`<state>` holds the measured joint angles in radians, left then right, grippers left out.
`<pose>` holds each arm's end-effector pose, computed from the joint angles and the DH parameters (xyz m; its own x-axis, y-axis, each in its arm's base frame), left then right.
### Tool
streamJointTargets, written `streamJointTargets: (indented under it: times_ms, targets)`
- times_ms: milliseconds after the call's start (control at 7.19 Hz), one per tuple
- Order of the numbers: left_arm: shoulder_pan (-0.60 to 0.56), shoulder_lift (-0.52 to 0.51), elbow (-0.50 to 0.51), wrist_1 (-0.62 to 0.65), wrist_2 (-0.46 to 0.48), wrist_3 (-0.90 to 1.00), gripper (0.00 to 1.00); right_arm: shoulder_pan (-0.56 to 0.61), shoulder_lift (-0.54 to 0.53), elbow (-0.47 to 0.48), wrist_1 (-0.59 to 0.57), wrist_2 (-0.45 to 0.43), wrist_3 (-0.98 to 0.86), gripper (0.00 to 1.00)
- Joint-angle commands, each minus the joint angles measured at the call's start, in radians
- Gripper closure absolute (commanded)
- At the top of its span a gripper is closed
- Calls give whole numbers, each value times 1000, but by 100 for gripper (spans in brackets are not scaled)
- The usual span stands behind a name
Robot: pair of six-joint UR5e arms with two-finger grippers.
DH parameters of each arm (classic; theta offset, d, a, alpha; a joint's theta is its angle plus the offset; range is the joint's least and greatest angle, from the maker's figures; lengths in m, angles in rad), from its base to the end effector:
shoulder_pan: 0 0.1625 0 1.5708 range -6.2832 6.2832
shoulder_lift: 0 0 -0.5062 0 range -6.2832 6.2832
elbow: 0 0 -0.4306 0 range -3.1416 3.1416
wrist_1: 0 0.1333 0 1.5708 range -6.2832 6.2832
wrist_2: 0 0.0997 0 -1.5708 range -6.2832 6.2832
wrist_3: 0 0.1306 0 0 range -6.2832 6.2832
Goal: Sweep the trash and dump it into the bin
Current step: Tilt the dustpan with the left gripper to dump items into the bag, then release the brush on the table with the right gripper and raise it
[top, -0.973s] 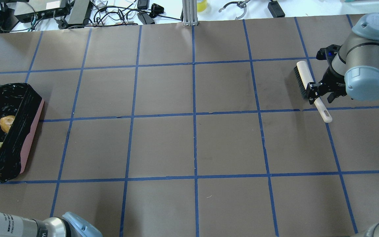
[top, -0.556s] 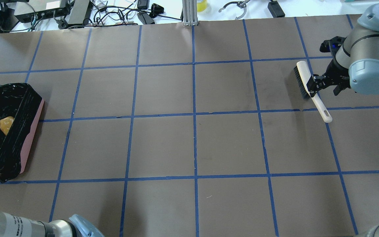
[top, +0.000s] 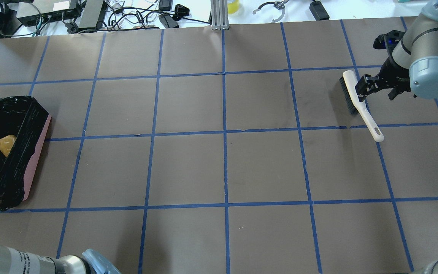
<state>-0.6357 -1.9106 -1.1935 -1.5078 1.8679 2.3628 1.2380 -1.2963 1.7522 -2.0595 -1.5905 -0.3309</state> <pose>0.5155 -0.4985 0.5416 -0.1751 0.9750 0.1369 0.9520 0.1322 0.2760 -0.0815 -0.6360 0.3329 -0.9996 0.0026 0.0293 0.0019 0.9997 -0.0246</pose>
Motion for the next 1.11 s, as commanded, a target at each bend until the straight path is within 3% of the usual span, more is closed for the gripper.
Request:
streamJointTargets:
  times_ms: [0,417,556,695,973]
  targets:
    - [-2,1,0,3,5,7,100,3,-4,-92,118,4,9,5]
    - [-53,2,-6,46,120,58,100,90,-63,-258,385,6,129,2]
    - [-56,14,-23,50,52,32,100,151,-83,-292,456,4,188,2]
    - [-47,30,-43,38,-82,-65,100,196,-110,-299,484,4,263,2]
    - [-67,42,-52,95,47,97,100,224,-141,-301,504,6,314,2]
